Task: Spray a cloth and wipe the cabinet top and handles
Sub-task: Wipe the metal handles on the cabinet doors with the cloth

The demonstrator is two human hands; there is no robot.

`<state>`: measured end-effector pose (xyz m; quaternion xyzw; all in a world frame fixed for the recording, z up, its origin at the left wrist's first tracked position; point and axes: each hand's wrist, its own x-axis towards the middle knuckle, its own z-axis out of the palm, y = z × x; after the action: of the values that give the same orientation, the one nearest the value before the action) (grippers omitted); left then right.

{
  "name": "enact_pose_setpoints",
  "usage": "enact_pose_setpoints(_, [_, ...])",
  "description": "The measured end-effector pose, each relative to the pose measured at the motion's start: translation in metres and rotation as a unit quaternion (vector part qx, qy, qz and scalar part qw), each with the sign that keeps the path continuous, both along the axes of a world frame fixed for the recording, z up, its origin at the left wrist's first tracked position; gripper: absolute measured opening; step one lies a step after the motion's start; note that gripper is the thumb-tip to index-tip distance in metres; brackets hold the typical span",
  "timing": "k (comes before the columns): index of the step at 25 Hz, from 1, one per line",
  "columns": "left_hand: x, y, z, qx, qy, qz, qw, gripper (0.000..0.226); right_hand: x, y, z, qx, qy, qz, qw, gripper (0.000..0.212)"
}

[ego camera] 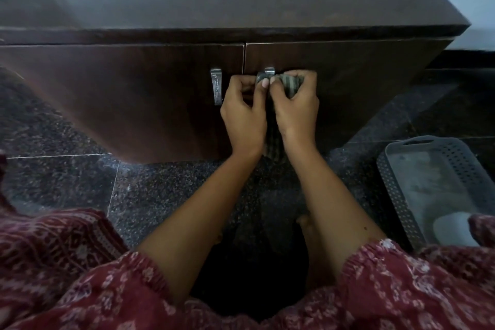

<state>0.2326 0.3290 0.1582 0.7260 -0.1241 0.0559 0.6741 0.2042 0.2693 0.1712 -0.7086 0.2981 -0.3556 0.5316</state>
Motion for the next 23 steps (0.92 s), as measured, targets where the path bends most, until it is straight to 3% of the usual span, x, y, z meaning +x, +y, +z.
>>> enact_pose_setpoints(10, [-0.012, 0.02, -0.017, 0.011, 0.021, 0.008, 1.0, 0.008, -0.008, 0.032, -0.01, -0.043, 0.025, -0.006, 0.999, 0.018])
enact_pose_setpoints(13, [-0.009, 0.038, -0.017, 0.002, -0.009, 0.047, 0.999, 0.008, -0.002, 0.052, -0.009, -0.068, -0.009, 0.002, 0.998, 0.022])
enact_pose_setpoints(17, [0.012, 0.058, -0.002, -0.01, -0.04, 0.078, 0.996, 0.007, 0.019, 0.063, 0.005, -0.043, -0.019, 0.037, 0.998, 0.026])
enact_pose_setpoints(23, [0.036, 0.068, 0.001, 0.025, -0.018, 0.037, 0.999, 0.01, 0.037, 0.071, 0.008, -0.015, -0.01, 0.011, 1.0, 0.023])
